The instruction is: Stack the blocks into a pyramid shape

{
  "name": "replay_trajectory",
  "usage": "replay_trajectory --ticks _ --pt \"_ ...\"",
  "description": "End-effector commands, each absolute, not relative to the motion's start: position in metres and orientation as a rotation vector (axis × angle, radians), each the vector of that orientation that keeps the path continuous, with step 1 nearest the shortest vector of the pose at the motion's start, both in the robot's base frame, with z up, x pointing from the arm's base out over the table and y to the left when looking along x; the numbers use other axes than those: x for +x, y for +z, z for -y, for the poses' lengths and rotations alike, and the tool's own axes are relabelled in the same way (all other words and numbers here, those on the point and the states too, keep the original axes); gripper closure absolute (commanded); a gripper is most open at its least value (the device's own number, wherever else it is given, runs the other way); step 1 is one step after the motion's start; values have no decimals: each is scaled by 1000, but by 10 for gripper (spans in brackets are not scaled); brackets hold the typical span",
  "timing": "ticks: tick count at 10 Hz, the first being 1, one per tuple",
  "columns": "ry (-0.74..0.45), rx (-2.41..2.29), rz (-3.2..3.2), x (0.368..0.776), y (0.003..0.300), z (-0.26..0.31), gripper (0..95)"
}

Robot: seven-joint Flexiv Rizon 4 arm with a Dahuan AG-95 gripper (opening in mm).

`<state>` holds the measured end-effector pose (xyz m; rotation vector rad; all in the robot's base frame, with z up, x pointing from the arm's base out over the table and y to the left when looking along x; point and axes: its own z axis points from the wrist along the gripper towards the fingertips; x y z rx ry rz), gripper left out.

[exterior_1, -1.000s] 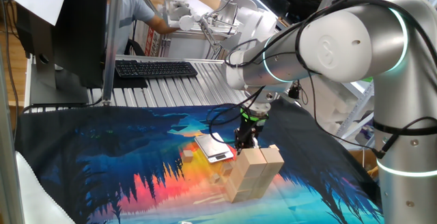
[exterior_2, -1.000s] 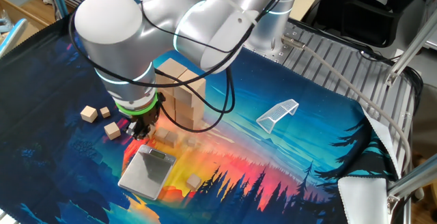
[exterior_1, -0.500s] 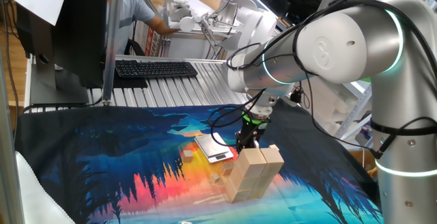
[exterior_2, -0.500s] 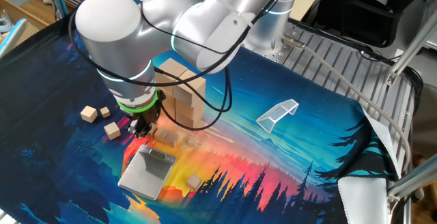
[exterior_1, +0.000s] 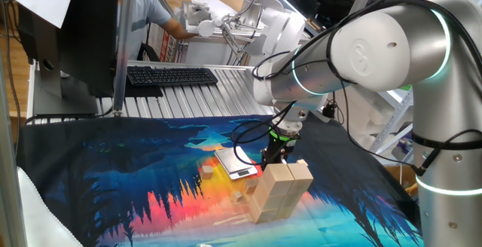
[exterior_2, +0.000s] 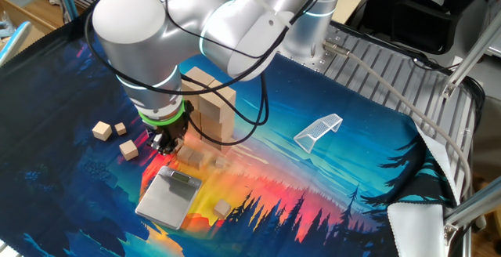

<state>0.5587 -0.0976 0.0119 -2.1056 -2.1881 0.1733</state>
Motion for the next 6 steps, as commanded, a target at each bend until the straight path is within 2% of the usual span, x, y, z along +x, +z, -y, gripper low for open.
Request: replay_trajectory --ticks 1,6 --pt "172 -2110 2184 559 12 98 950" --pt "153 -2122 2175 560 14 95 950"
